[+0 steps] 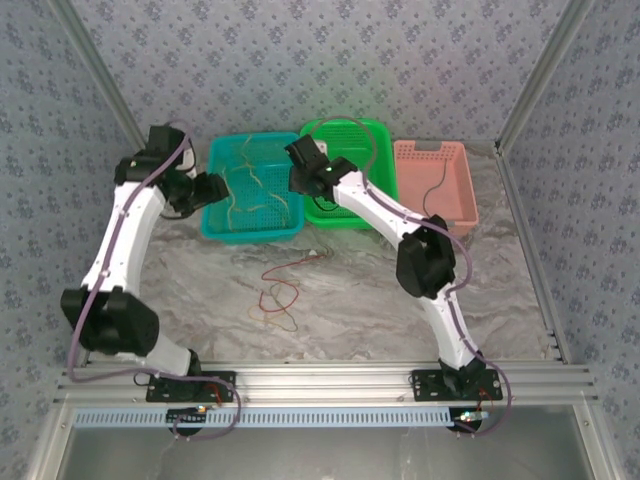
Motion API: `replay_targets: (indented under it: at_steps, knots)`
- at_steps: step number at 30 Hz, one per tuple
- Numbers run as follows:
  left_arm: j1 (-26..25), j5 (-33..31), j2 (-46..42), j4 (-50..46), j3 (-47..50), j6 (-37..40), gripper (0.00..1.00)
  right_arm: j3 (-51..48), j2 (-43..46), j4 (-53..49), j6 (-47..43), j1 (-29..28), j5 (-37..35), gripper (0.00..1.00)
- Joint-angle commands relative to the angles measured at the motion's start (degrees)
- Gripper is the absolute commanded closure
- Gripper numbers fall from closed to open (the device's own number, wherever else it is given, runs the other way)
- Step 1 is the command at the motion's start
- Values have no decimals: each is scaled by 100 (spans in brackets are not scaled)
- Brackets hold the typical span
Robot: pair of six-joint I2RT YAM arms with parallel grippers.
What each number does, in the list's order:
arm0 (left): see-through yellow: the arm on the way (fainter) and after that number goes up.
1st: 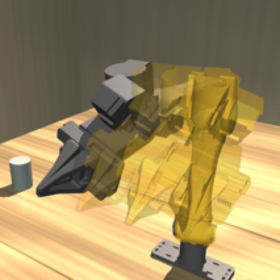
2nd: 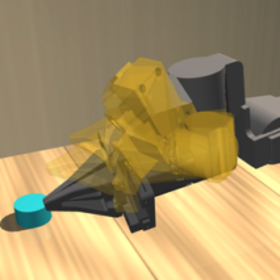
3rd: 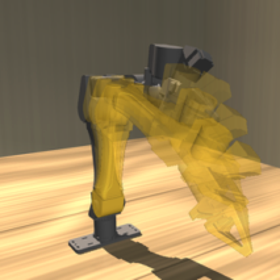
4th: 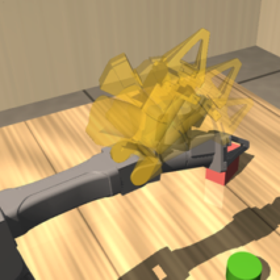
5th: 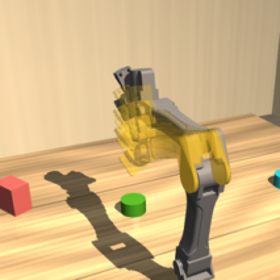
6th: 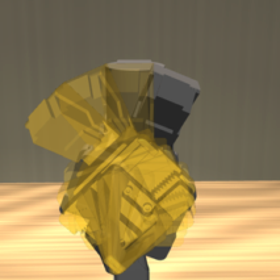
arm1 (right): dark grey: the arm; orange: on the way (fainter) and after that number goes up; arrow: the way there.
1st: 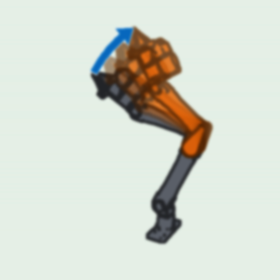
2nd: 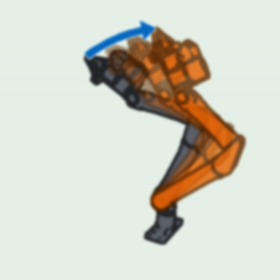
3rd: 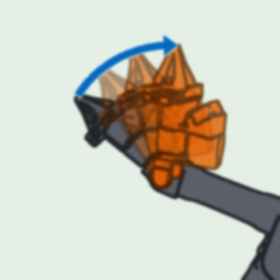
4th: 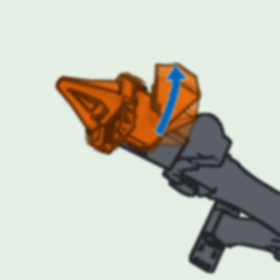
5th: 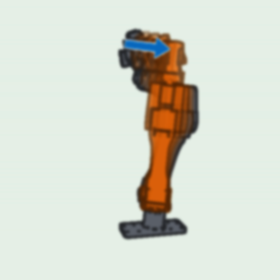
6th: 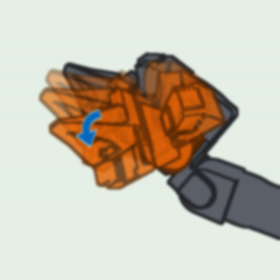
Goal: Untangle the cables
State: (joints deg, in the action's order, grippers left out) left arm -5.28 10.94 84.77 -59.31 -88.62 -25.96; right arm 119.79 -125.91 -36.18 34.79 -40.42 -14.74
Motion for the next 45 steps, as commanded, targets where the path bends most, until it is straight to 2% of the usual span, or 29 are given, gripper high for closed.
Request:
replay_targets:
  at_steps: [1, 6, 10, 14, 18, 24, 31, 38, 45]
  knots:
    - [-224, 447, -850, 584, 1168, -873, 46, -507, 890, 322, -289, -160, -377, 51]
    - [-1117, 550, -1781, 1572, 2939, -1740, 54, -2497, 2511, 974, -171, -428, -595, 58]
    - [-1638, 453, -1781, 2549, 3811, -2248, 55, -4239, 3751, 1398, 444, -765, -745, 60]
    - [-1622, 522, -1341, 3326, 4089, -2438, 59, -5825, 4622, 1907, 1424, -1067, -635, 60]
    - [-1383, 460, -623, 3429, 3785, -2168, 62, -6669, 4759, 2722, 2220, -1294, -383, 60]
    - [-615, 843, 181, 3753, 3556, -1804, 68, -6683, 3959, 3388, 3177, -1483, -162, 55]
    - [-509, 921, 523, 3437, 2828, -1342, 68, -6282, 2957, 3784, 4014, -1466, -182, 52]
    - [-834, 770, -479, 3295, 3568, -1699, 63, -5915, 2306, 3840, 4482, -1356, -277, 52]
    - [-1619, 322, -1853, 3290, 4492, -2424, 54, -5587, 1753, 3718, 4960, -1224, -219, 56]
